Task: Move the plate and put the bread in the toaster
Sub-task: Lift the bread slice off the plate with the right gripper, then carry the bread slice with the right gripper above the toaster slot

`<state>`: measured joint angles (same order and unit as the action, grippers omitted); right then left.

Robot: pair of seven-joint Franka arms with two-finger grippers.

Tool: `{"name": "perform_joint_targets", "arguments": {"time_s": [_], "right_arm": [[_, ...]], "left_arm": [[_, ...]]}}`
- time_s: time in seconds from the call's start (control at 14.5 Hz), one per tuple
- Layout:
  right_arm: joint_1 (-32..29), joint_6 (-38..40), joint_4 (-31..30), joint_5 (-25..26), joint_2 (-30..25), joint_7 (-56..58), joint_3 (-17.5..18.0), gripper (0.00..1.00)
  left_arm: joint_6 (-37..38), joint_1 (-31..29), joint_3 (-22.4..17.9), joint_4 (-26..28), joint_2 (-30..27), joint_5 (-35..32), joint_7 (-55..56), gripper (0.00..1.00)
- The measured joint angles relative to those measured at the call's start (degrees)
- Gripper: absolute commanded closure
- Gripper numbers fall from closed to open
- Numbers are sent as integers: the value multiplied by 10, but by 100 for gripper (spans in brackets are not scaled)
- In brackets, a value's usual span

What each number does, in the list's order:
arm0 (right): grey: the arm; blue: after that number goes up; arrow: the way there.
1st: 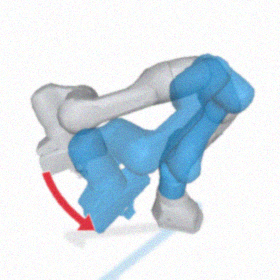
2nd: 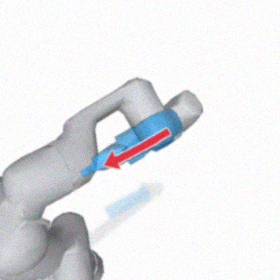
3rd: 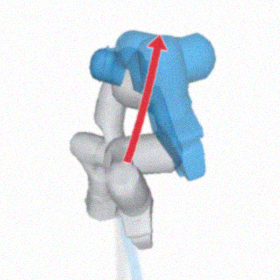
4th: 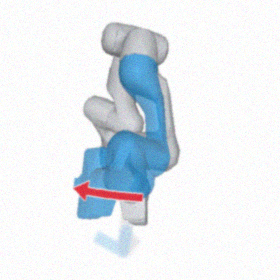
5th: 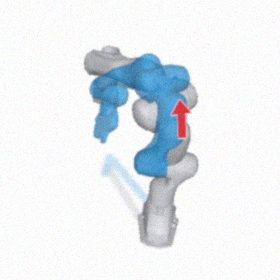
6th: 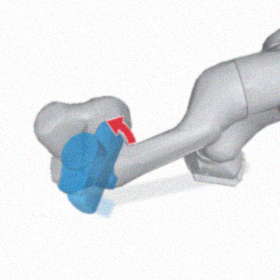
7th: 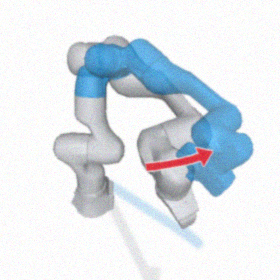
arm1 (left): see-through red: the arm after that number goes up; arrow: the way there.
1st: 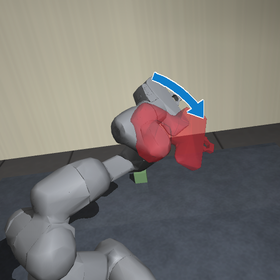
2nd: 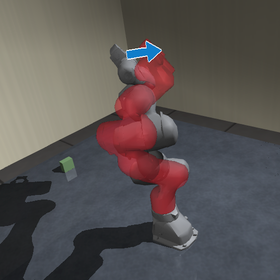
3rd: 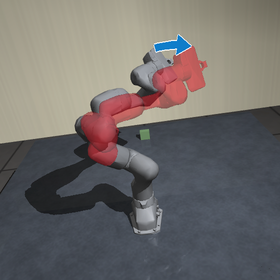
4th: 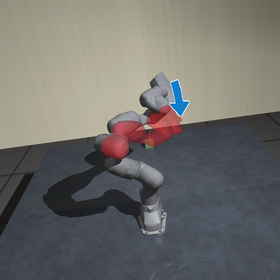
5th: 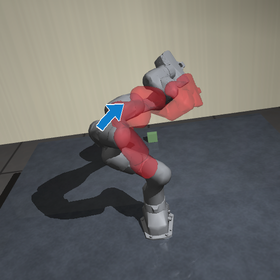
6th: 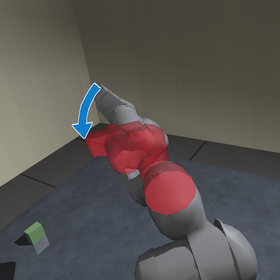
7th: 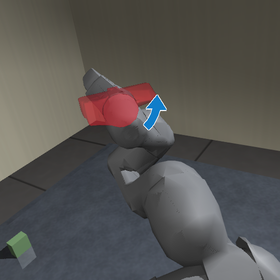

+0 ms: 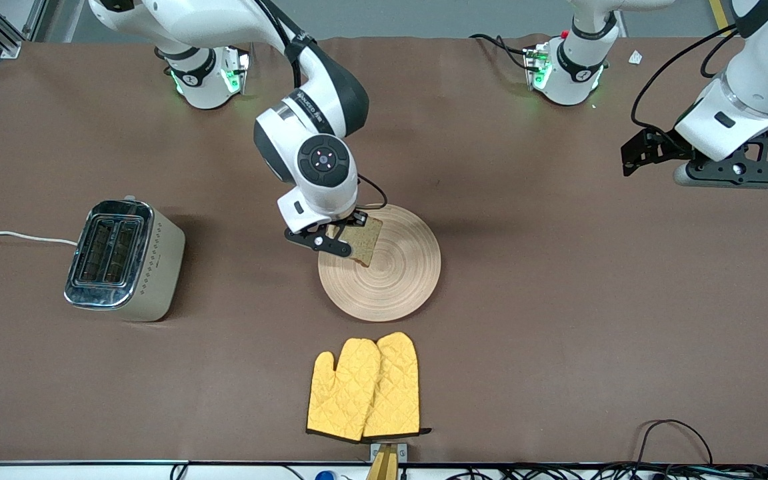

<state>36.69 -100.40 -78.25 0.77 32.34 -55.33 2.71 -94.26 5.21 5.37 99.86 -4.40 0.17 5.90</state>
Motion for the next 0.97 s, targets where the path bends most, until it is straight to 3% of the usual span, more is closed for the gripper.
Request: {"name": "perform_joint_targets", "arguments": {"time_s": [0.62,0.97], "right_arm": [[6,119,6,133,-63,34,0,100],[7,191,4,209,-67,53,-3,100]], "left_arm": [[-6,0,0,0,3,0,1,0],[-6,0,0,0,3,0,1,0]]}}
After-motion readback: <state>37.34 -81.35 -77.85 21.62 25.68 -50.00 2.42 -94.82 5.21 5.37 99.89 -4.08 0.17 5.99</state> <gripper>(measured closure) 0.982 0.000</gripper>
